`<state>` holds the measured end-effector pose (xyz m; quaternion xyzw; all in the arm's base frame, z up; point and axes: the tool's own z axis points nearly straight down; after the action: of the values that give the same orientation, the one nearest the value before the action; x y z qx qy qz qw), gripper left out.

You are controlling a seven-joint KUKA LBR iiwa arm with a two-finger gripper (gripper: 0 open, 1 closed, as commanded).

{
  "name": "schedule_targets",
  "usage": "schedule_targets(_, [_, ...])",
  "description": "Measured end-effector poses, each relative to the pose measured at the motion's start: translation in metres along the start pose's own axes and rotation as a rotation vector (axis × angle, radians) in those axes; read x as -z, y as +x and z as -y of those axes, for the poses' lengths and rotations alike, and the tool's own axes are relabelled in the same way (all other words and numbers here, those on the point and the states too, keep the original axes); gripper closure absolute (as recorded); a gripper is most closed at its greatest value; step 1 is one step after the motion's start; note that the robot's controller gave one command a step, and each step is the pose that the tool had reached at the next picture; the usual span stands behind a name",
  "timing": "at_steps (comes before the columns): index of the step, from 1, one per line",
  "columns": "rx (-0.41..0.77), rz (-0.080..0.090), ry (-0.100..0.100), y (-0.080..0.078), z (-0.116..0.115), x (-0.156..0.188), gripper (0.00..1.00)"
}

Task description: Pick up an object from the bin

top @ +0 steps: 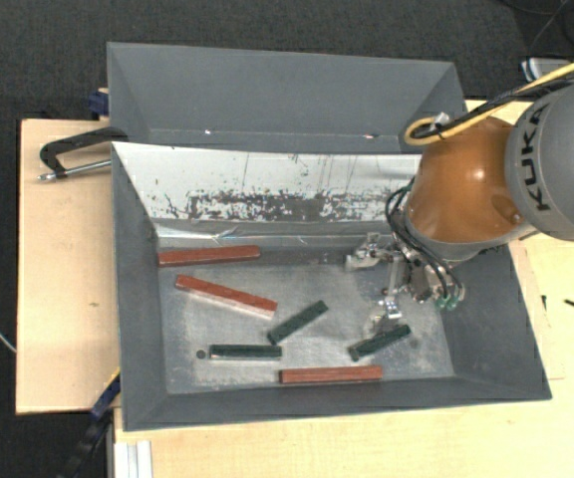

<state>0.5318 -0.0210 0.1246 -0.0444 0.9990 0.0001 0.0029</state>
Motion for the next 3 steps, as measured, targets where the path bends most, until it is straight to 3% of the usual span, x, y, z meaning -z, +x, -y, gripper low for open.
schedule_targets(1, [0.143, -0.006, -0.002, 0.021, 0.001, -0.035, 0.00])
schedule_targets(2, [0.165, -0.008, 0.000, 0.034, 0.028, -0.049, 1.00])
schedule_targets(3, [0.165, -0.008, 0.000, 0.034, 0.028, -0.049, 1.00])
